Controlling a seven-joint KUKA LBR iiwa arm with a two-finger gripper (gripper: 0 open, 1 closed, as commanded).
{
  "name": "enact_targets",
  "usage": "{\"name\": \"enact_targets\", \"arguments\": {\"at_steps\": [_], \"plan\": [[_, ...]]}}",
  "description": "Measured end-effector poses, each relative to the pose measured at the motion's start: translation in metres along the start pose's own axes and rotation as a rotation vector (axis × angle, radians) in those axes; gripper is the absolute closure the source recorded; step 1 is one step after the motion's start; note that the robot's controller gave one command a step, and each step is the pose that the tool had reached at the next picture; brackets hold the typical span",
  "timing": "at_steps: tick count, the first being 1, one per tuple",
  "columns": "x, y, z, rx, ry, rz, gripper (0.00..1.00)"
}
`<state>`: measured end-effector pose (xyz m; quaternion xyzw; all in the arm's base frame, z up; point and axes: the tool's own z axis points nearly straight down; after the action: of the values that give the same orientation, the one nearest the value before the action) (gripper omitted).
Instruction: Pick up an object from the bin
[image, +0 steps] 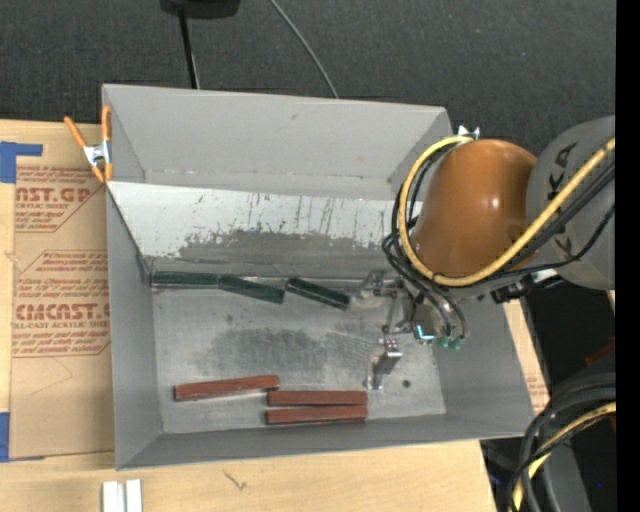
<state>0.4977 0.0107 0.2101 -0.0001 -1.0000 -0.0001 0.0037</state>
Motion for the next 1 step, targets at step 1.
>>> {"name": "enact_targets", "arguments": {"at_steps": [1], "plan": [[-0.0016,0.0,-0.0043,0.0,-0.008,0.0,0.0]]}}
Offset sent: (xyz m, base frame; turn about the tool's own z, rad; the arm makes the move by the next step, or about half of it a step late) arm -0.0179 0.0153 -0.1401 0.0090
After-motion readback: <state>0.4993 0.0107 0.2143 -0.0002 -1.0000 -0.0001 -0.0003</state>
